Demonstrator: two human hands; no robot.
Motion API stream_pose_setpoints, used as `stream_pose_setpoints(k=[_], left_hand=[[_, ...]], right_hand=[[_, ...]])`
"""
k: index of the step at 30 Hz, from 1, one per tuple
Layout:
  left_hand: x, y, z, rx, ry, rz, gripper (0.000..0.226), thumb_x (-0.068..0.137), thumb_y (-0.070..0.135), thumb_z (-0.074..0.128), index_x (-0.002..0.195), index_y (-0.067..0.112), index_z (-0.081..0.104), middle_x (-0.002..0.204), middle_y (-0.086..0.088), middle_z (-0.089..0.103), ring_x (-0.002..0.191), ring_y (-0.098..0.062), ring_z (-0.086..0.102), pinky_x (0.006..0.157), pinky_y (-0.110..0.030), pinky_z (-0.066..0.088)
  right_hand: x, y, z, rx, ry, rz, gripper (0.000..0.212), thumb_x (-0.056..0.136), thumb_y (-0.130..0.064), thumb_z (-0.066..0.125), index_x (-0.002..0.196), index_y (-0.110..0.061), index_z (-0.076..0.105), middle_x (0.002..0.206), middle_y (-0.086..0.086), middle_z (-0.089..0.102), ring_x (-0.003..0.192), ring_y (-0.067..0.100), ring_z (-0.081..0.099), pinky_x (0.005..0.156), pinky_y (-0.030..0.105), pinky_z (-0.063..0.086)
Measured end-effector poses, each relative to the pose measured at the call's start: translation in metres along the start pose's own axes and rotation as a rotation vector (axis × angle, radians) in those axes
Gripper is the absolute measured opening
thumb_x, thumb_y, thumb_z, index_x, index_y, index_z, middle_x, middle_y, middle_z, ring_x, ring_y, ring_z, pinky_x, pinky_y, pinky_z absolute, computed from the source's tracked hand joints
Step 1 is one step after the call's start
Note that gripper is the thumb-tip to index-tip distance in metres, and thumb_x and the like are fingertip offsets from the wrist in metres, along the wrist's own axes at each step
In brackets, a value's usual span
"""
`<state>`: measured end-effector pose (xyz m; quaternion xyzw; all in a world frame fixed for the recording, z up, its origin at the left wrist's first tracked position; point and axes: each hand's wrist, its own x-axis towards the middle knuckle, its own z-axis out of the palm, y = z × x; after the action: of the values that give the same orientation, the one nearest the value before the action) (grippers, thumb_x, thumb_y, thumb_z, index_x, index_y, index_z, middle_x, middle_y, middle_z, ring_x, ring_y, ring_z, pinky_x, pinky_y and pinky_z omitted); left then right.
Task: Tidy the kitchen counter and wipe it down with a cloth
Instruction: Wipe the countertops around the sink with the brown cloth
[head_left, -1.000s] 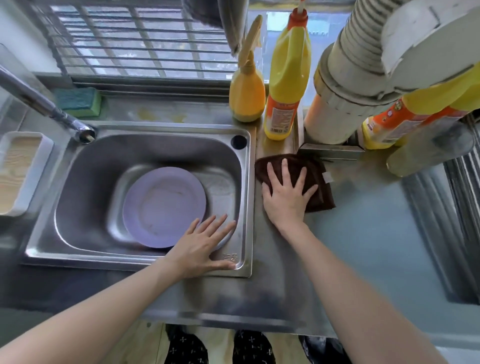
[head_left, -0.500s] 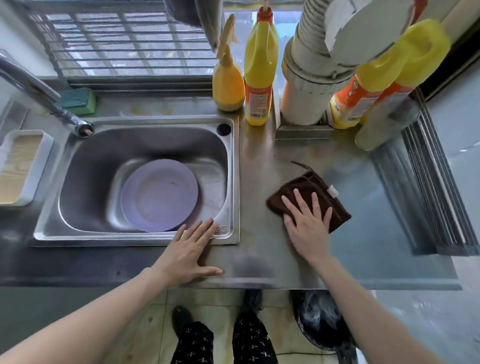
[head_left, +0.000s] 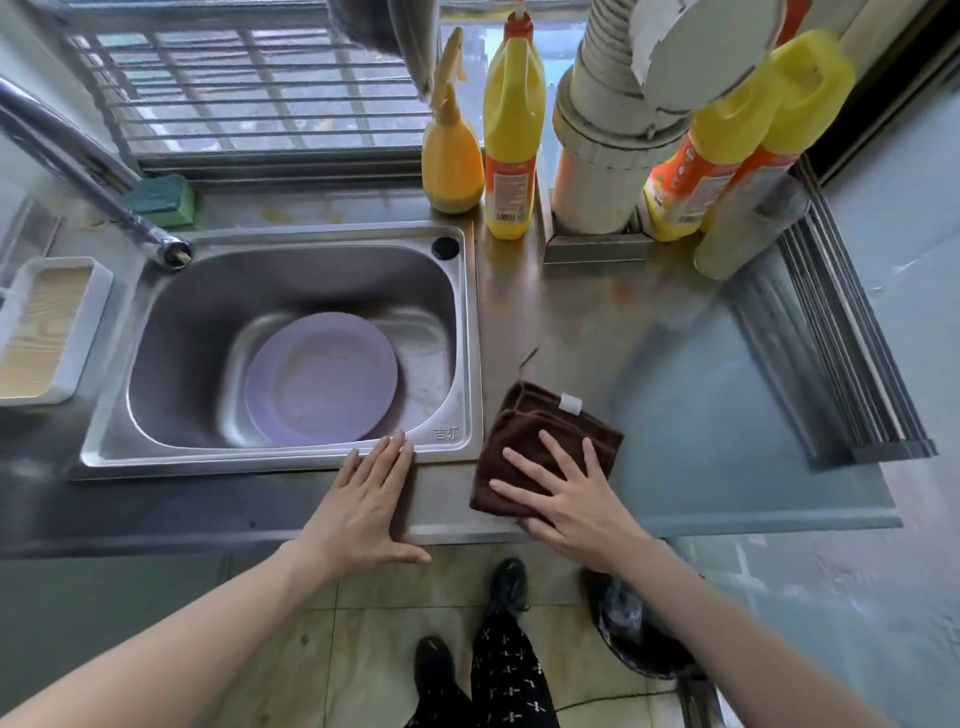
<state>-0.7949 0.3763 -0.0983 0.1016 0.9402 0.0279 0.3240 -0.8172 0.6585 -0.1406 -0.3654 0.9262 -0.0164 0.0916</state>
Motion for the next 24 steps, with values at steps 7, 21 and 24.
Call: stream_pose_setpoints(k=[7, 21, 24], left_hand=[[-0.003, 0.010, 0.004, -0.005, 0.155, 0.096, 0.135, 0.047, 0.091, 0.030, 0.145, 0.008, -0.010, 0.155, -0.003, -0.007, 0.143, -0.019, -0.008, 0.116, -0.035, -0.010], [0.010, 0.034, -0.006, 0.025, 0.213, 0.143, 0.126, 0.066, 0.077, 0.050, 0.136, 0.011, -0.031, 0.145, 0.002, -0.035, 0.139, -0.014, -0.025, 0.113, -0.035, -0.013], [0.013, 0.040, -0.006, 0.036, 0.215, 0.167, 0.127, 0.050, 0.085, 0.027, 0.144, 0.015, -0.022, 0.153, -0.001, -0.026, 0.134, -0.008, -0.029, 0.113, -0.035, -0.013]], right_hand=[[0.017, -0.040, -0.013, 0.273, -0.011, 0.697, 0.057, 0.086, -0.051, 0.021, 0.140, -0.041, 0.035, 0.153, -0.005, 0.030, 0.141, 0.041, 0.018, 0.100, 0.073, 0.016], [-0.067, 0.008, -0.007, 0.253, 0.011, 0.905, 0.049, 0.095, -0.051, 0.031, 0.143, -0.044, 0.025, 0.156, -0.006, 0.021, 0.140, 0.046, 0.012, 0.104, 0.070, 0.017], [-0.038, -0.007, -0.018, 0.362, 0.011, 1.077, 0.047, 0.097, -0.049, 0.027, 0.144, -0.045, 0.022, 0.158, -0.008, 0.010, 0.141, 0.046, 0.001, 0.106, 0.070, 0.007]])
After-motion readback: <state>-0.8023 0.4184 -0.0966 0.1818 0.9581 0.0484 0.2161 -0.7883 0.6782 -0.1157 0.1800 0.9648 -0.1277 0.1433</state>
